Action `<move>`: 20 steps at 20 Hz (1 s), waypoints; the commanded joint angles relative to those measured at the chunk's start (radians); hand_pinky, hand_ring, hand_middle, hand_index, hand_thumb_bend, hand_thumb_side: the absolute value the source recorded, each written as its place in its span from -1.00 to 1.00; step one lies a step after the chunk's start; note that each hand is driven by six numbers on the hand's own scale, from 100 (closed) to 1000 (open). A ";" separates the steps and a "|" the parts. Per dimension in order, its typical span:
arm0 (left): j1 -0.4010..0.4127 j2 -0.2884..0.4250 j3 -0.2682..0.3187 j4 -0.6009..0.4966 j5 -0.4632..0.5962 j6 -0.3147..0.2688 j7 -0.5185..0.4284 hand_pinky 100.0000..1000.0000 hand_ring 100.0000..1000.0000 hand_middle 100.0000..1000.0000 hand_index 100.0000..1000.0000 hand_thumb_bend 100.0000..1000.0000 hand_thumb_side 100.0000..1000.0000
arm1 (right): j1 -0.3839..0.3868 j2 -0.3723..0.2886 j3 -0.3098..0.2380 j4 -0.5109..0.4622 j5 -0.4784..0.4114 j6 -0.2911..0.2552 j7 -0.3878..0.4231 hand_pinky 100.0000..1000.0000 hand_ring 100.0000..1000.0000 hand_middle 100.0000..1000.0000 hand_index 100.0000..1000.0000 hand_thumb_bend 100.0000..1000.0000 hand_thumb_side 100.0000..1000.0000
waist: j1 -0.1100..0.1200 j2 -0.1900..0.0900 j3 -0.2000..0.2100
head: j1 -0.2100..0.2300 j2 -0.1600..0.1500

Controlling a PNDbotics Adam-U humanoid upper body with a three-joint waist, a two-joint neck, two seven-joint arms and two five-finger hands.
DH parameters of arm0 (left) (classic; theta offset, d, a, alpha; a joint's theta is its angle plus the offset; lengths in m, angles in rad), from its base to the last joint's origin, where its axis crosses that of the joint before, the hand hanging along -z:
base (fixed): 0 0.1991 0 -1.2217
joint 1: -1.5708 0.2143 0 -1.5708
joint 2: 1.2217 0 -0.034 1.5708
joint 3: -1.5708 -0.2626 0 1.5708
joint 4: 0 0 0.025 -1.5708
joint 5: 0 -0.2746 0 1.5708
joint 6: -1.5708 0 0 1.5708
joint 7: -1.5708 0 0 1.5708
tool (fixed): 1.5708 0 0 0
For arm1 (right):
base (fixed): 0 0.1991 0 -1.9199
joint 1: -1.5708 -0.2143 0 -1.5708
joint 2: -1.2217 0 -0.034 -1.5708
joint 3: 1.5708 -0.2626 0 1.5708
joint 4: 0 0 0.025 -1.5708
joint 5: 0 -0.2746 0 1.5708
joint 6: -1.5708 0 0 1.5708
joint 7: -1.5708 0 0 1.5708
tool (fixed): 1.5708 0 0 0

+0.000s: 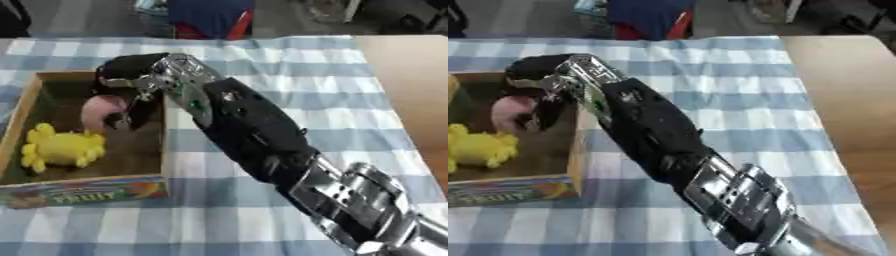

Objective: Pick up objects on the table and place them in the box.

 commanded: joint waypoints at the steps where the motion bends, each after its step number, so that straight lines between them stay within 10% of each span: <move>1: -0.009 0.022 -0.001 -0.020 0.005 -0.001 -0.004 -0.42 0.09 -0.03 0.58 -0.31 0.02 | -0.028 0.006 -0.018 0.005 0.038 -0.014 0.028 0.23 0.57 0.34 0.65 -1.00 -0.26 | 0.006 -0.020 0.002 | -0.003 0.000; 20: -0.004 0.019 0.000 -0.020 0.003 0.000 -0.001 -0.42 0.09 -0.03 0.58 -0.30 0.03 | -0.025 0.001 -0.069 -0.017 0.090 -0.053 0.086 0.40 0.82 0.80 1.00 -0.64 0.59 | 0.014 -0.020 -0.003 | -0.017 0.004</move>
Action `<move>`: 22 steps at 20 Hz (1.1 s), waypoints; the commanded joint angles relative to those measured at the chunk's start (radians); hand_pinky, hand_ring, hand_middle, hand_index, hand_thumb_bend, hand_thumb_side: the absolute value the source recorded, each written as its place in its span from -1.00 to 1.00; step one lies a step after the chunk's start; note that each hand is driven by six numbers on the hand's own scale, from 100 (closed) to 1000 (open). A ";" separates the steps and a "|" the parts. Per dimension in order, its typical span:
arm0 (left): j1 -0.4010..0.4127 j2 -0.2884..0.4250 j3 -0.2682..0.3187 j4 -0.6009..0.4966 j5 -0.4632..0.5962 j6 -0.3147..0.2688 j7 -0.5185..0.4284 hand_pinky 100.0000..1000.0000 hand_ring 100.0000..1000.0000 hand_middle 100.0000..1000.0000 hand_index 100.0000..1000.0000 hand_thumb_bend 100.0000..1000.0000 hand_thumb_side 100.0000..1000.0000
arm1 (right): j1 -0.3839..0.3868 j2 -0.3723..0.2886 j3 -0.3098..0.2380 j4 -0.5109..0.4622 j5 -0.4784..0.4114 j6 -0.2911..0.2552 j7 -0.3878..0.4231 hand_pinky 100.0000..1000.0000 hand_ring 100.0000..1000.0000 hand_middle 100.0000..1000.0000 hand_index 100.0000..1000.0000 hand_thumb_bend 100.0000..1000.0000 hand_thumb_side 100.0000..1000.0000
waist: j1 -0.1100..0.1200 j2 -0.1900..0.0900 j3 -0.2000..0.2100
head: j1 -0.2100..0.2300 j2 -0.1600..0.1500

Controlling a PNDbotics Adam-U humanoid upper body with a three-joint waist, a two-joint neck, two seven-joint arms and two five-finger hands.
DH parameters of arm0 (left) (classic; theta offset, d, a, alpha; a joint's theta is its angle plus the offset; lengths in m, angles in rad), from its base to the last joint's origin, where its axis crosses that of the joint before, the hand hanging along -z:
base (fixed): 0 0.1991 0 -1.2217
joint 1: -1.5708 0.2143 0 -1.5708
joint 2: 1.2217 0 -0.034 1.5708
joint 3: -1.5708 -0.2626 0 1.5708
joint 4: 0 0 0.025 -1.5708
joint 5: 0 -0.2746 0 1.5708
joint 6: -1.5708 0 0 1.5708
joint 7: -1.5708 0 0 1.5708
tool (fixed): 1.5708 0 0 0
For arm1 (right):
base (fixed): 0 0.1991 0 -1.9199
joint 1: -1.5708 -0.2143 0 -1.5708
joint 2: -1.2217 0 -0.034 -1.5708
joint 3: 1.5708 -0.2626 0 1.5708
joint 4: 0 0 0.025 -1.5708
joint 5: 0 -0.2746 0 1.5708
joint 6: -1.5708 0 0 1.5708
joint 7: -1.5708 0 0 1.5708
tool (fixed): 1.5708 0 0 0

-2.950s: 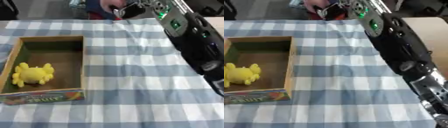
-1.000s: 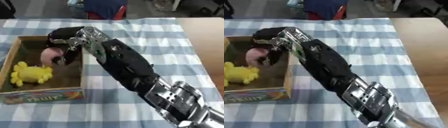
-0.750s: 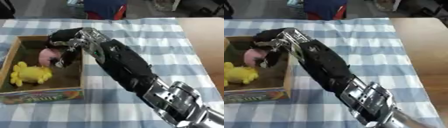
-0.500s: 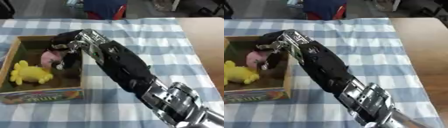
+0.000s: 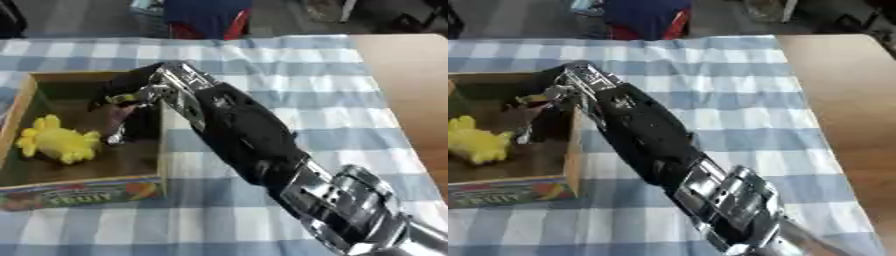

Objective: Pick up objects on the table and place them in the box.

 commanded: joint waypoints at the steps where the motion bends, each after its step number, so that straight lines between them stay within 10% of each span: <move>1: -0.002 0.019 0.004 -0.020 0.003 0.000 0.000 -0.42 0.09 -0.03 0.58 -0.30 0.03 | -0.024 -0.023 -0.007 -0.059 -0.043 0.010 0.007 0.40 0.82 0.80 1.00 -0.64 0.59 | 0.010 -0.020 0.000 | -0.003 0.003; 13: 0.004 0.017 0.012 -0.020 -0.002 -0.001 0.010 -0.42 0.09 -0.03 0.58 -0.30 0.03 | -0.010 -0.135 -0.044 -0.274 -0.195 -0.005 -0.076 0.41 0.74 0.71 1.00 -1.00 0.70 | 0.016 -0.022 -0.016 | 0.011 0.002; 22: 0.019 0.012 0.027 -0.020 -0.014 0.005 0.029 -0.43 0.09 -0.03 0.58 -0.30 0.01 | 0.146 -0.303 -0.123 -0.500 -0.334 0.016 -0.215 0.42 0.66 0.53 0.81 -1.00 0.69 | 0.022 -0.022 -0.043 | 0.050 0.002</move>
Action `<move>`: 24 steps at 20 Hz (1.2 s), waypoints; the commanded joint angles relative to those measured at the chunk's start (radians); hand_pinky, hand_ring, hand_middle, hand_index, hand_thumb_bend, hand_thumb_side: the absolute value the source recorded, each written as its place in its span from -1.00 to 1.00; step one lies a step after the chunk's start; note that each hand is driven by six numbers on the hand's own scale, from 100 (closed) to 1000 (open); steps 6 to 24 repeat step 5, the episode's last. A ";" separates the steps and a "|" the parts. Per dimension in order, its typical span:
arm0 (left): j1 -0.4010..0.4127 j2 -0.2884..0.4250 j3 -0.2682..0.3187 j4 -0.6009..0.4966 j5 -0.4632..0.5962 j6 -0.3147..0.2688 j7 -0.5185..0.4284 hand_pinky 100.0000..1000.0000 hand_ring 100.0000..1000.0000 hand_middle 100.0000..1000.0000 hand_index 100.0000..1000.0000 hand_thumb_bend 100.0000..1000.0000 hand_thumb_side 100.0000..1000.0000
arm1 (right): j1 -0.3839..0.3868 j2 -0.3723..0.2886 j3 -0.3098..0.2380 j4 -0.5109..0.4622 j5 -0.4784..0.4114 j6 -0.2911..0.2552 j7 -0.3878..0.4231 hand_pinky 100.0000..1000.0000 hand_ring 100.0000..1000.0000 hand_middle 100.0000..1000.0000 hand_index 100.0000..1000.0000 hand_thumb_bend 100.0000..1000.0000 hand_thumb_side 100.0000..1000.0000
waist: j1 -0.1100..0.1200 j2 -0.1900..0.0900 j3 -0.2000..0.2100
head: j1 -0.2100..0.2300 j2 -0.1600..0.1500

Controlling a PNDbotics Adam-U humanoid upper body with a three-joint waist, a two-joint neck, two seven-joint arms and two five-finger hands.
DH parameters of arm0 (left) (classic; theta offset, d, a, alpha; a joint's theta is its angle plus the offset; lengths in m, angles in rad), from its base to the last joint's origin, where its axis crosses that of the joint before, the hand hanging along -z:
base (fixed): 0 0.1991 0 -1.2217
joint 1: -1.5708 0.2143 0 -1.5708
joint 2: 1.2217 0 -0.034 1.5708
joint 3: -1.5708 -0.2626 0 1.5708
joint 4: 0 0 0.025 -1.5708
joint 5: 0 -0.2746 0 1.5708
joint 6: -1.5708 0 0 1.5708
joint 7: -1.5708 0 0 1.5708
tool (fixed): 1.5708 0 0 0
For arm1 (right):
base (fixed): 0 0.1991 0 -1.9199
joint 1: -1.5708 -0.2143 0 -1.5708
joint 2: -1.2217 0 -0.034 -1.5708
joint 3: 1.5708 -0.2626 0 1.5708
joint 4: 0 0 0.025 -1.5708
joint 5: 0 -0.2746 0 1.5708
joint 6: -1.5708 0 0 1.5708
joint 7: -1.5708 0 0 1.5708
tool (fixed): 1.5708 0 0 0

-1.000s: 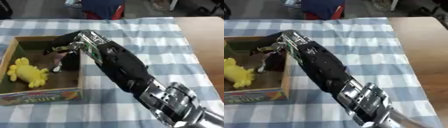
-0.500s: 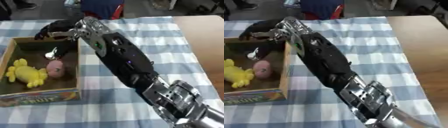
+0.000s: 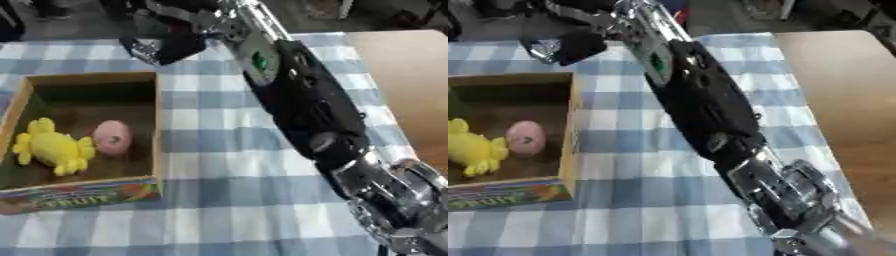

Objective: Pick up objects on the table and place them in the box.

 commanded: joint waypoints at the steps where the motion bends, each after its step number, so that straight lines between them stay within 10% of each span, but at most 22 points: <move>1: 0.000 0.013 0.015 -0.020 -0.007 0.004 0.011 -0.43 0.09 -0.03 0.57 -0.30 0.01 | 0.030 -0.055 -0.029 -0.100 -0.056 0.019 -0.052 0.42 0.64 0.51 0.81 -1.00 0.71 | 0.007 -0.023 -0.004 | 0.012 0.003; 5: 0.001 0.009 0.018 -0.020 -0.012 0.009 0.018 -0.43 0.09 -0.03 0.58 -0.30 0.02 | 0.127 -0.068 -0.063 -0.199 -0.117 0.075 -0.113 0.41 0.58 0.48 0.81 -1.00 0.98 | 0.014 -0.027 -0.016 | 0.024 -0.002; 24: 0.001 0.009 0.018 -0.020 -0.012 0.009 0.018 -0.43 0.09 -0.03 0.58 -0.30 0.02 | 0.127 -0.068 -0.063 -0.199 -0.117 0.075 -0.113 0.41 0.58 0.48 0.81 -1.00 0.98 | 0.014 -0.027 -0.016 | 0.024 -0.002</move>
